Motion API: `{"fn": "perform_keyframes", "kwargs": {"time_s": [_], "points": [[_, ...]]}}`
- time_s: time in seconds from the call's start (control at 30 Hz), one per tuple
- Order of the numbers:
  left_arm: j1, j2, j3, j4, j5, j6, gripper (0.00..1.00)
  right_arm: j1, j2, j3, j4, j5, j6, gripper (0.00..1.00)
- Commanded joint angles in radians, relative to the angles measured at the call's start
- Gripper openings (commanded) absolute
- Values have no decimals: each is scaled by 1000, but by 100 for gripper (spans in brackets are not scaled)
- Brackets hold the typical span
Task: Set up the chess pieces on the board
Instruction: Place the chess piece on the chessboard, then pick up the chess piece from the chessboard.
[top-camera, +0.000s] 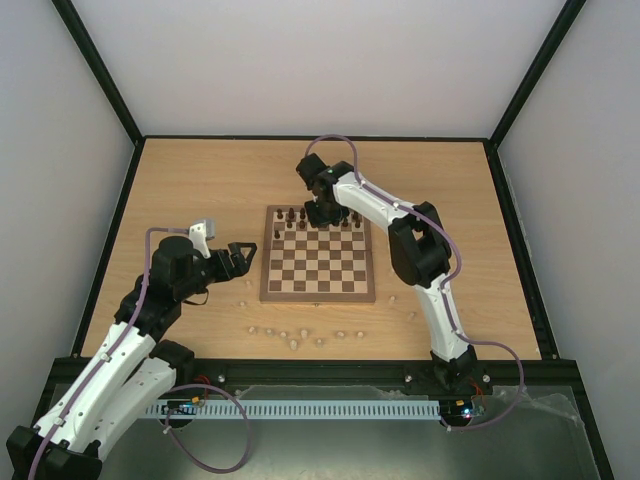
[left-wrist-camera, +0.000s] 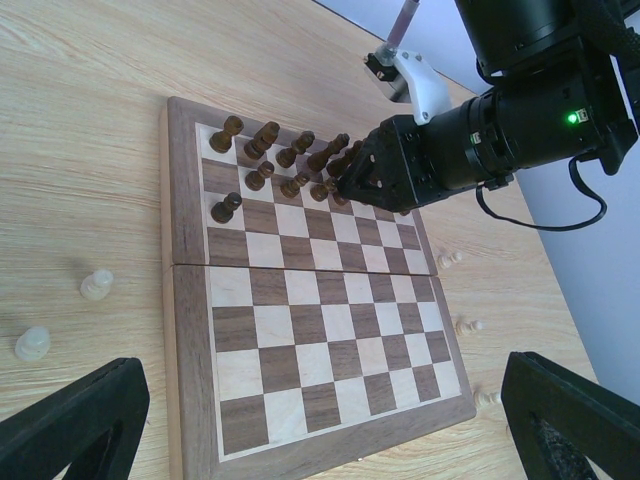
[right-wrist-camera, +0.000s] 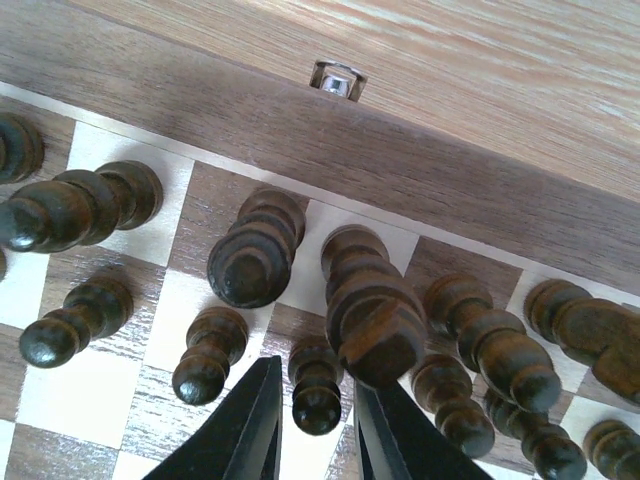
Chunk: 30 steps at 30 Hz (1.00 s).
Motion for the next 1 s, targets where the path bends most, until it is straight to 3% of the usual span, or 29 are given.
{"fn": "perform_keyframes", "kwargs": {"time_s": [0.0,0.23,0.33,0.43,0.5,0.6,0.97], "points": [[-3,-12,-8,5,1,4,99,-4,-86,-13,-27,-14,6,21],[-2,-17,2,9,-4,-1,99,-3,-216,-73,-32,-15,13,27],[-3,-9,11,10,0,-8,99,-3,-327,-142,-7,-25,25,35],[-3,-6,8,21,3,-15,99,-3,-449,-208,21,-30,38,53],[-4,0,5,32,9,-20,99,-3,-541,-254,41,-29,51,75],[-4,18,-2,46,17,-27,99,-3,-708,-374,106,-48,71,100],[-4,153,-5,113,3,-27,100,-3,-1260,-1049,413,-196,213,99]]}}
